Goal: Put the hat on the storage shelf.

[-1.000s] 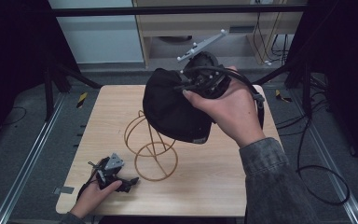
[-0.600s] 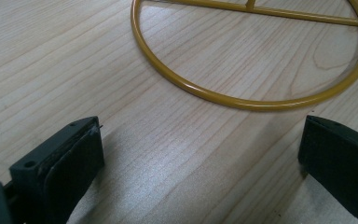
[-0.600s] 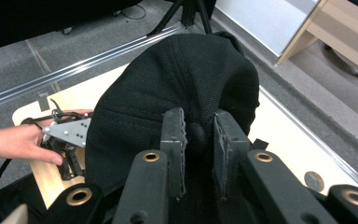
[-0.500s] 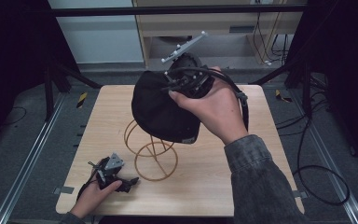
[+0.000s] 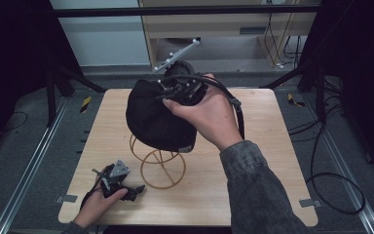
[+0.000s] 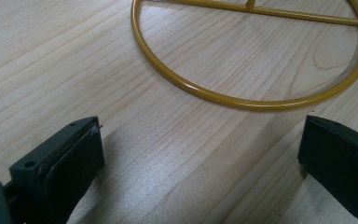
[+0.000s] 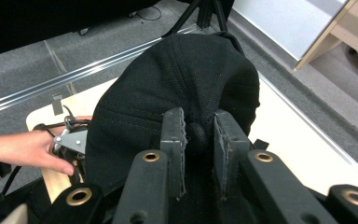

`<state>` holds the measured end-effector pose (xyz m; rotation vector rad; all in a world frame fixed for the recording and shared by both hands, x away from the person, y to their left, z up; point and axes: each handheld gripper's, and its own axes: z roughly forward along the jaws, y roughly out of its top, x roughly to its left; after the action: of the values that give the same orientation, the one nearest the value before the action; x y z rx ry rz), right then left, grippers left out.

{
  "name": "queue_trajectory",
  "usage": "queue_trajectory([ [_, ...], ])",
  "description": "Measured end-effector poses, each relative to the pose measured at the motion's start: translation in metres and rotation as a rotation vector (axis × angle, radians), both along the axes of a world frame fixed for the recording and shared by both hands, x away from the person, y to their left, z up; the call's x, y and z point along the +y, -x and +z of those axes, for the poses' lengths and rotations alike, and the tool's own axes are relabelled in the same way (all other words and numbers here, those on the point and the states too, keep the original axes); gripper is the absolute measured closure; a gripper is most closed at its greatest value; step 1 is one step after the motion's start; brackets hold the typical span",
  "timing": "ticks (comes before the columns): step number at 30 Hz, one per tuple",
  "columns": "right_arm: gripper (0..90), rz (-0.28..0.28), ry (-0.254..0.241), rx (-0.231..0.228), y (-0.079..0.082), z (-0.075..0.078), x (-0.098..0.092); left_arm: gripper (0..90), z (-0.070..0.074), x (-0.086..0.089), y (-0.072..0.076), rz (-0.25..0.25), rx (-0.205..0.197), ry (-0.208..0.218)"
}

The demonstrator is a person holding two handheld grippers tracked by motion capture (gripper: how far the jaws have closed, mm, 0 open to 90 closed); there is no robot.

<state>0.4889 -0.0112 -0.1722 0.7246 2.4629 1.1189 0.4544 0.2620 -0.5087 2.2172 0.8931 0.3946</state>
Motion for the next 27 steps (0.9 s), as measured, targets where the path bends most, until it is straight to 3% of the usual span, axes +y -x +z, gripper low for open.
queue_trajectory([
  [27, 76.3, 0.031, 0.023, 0.049, -0.011, -0.025, 0.022, 0.0, 0.0, 0.0, 0.0, 0.0, 0.0, 0.002],
])
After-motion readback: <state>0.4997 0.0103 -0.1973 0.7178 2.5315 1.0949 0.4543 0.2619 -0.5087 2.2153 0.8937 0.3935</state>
